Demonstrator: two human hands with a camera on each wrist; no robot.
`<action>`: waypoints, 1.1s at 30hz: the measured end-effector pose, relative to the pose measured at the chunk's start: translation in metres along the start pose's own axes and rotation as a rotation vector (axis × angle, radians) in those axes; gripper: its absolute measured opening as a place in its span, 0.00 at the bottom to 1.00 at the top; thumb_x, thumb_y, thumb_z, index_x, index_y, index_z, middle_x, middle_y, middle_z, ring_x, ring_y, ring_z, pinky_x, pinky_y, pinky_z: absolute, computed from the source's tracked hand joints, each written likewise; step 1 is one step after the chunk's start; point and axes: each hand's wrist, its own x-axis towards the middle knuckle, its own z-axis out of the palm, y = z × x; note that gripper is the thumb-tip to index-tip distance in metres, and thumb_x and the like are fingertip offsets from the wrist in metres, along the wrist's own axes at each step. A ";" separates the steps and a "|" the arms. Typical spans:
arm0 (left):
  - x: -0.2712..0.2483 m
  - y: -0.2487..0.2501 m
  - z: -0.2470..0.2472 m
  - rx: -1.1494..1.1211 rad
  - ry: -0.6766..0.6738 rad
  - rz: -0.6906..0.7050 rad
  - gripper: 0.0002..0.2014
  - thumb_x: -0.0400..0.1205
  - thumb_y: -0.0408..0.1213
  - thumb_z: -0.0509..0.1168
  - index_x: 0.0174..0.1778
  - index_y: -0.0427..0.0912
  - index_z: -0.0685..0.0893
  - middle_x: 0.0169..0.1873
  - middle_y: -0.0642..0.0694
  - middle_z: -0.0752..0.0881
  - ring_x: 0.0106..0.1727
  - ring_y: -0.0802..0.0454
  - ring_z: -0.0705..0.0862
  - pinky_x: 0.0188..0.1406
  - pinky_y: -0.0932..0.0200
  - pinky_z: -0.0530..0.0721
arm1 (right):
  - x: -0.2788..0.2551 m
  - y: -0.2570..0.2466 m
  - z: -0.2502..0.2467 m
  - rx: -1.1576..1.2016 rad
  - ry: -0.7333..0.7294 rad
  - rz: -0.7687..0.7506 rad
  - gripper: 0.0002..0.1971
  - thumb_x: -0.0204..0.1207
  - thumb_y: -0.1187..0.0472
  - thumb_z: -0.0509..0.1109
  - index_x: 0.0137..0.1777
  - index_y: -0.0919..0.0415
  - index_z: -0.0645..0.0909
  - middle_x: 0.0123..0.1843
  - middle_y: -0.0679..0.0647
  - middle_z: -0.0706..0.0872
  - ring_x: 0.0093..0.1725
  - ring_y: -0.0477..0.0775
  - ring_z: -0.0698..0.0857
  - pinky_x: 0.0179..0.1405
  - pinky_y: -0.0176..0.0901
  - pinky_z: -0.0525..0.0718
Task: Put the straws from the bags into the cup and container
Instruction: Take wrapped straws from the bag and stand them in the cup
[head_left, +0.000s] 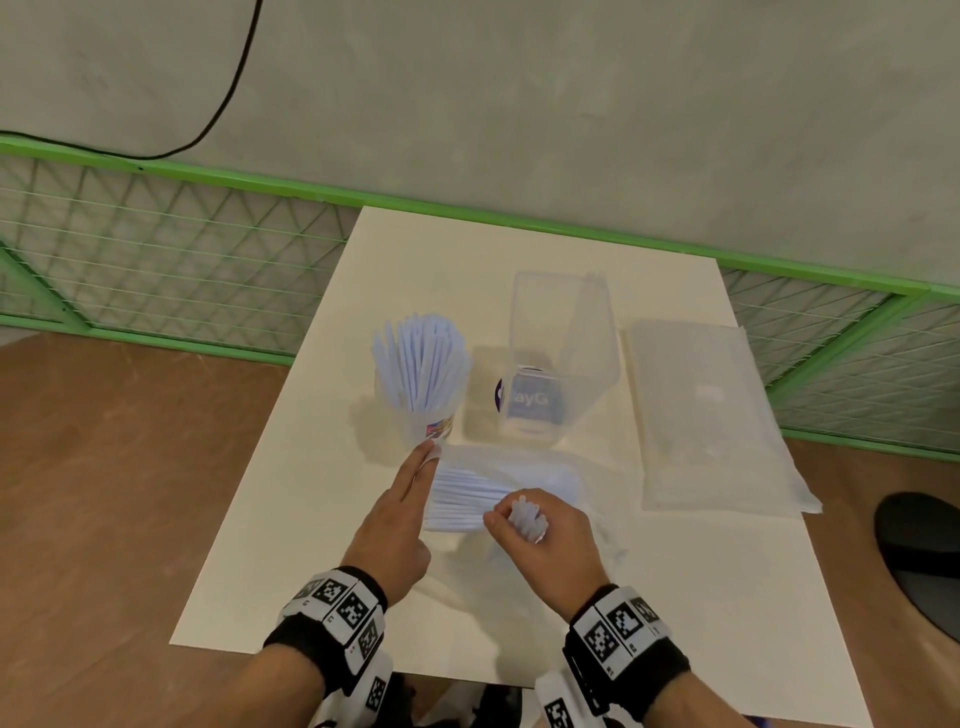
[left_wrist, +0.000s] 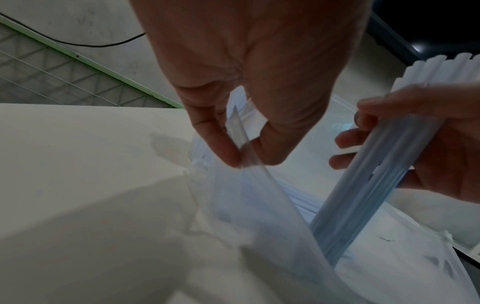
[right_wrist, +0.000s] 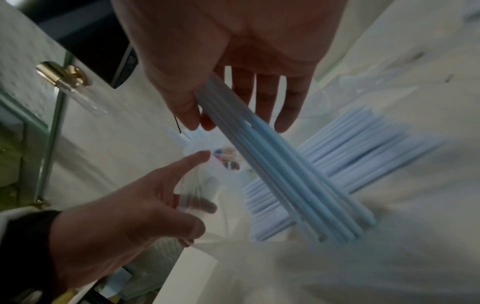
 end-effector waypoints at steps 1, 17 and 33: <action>0.000 0.000 0.000 -0.003 0.001 0.000 0.55 0.66 0.15 0.63 0.86 0.55 0.47 0.82 0.72 0.39 0.49 0.54 0.80 0.38 0.69 0.76 | 0.001 0.002 -0.002 -0.072 -0.013 -0.012 0.08 0.73 0.56 0.76 0.34 0.54 0.83 0.36 0.46 0.86 0.39 0.45 0.84 0.41 0.33 0.80; -0.002 0.001 -0.002 -0.026 -0.022 -0.007 0.53 0.68 0.16 0.60 0.86 0.53 0.45 0.79 0.76 0.33 0.60 0.63 0.75 0.40 0.75 0.75 | 0.092 -0.145 -0.060 0.261 -0.016 -0.144 0.05 0.74 0.63 0.76 0.37 0.57 0.89 0.41 0.58 0.93 0.46 0.59 0.92 0.44 0.63 0.91; -0.006 0.002 -0.009 -0.052 0.016 0.051 0.53 0.68 0.15 0.59 0.86 0.53 0.46 0.82 0.70 0.35 0.77 0.55 0.70 0.66 0.60 0.78 | 0.160 -0.135 0.016 -0.124 -0.164 -0.262 0.17 0.70 0.51 0.81 0.58 0.48 0.84 0.56 0.40 0.87 0.56 0.41 0.84 0.51 0.29 0.77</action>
